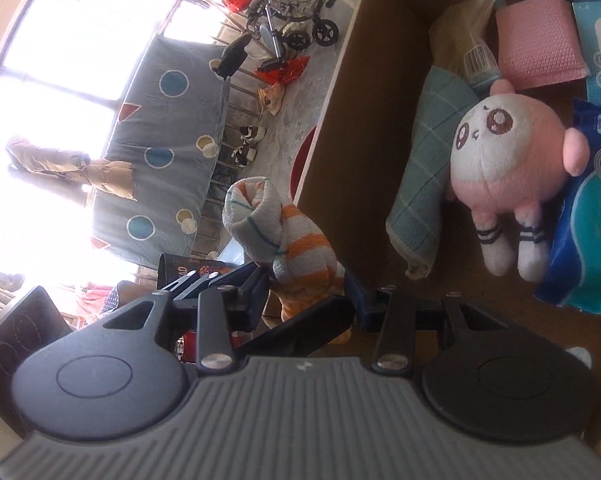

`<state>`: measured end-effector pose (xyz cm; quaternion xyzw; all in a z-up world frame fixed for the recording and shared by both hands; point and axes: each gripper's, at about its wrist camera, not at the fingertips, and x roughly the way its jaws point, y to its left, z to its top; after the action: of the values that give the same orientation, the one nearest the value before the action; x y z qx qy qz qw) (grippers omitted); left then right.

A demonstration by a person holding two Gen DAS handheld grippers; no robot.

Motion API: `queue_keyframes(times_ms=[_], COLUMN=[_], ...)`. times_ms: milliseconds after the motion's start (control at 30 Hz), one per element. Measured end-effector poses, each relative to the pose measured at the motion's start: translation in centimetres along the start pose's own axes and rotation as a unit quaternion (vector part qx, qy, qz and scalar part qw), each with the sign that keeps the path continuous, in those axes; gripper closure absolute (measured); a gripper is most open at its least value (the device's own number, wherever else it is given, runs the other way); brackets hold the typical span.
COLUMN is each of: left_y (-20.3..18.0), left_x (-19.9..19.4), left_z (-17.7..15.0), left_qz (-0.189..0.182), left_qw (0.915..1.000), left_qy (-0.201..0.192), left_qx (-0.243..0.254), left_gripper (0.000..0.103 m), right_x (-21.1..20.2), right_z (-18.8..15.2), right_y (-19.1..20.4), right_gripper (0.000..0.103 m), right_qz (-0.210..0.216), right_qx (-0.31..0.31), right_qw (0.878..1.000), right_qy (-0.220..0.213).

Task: Organize soft objects
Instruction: 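Carry the striped towel with the right tool into the box and release, then move the right tool back over the bed to the gold-brown packet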

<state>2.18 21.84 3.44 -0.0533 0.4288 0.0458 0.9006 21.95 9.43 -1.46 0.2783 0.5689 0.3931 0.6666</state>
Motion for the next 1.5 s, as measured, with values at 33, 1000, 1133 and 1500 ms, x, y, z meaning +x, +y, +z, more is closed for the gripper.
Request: queue_keyframes(times_ms=[33,1000,1133,1500], left_y=[0.2,-10.0,-15.2,-29.7], left_x=[0.2,-3.4,-3.8,-0.6], left_z=[-0.3,-0.6,-1.2,-7.7], left_qz=[0.000,-0.113,-0.163,-0.301], left_qw=[1.0000,0.9897,0.9784,0.9217], left_qy=[0.007,-0.061,-0.080,-0.040], left_qx=[0.005,0.062,0.100,0.242], left_gripper=[0.034,0.025,0.024,0.022], right_x=[1.1,-13.4,-20.7,-37.1], right_z=[-0.1,-4.3,-7.6,-26.9], right_y=[-0.3,-2.9,-4.8,-12.8], right_gripper=[0.061,0.050,0.048,0.045], right_qz=[-0.005,-0.020,-0.055,-0.169], right_qx=[0.003,-0.004,-0.004,0.119], right_qw=[1.000,0.993,0.981,0.891], right_qy=[0.014,-0.114,-0.188,-0.405])
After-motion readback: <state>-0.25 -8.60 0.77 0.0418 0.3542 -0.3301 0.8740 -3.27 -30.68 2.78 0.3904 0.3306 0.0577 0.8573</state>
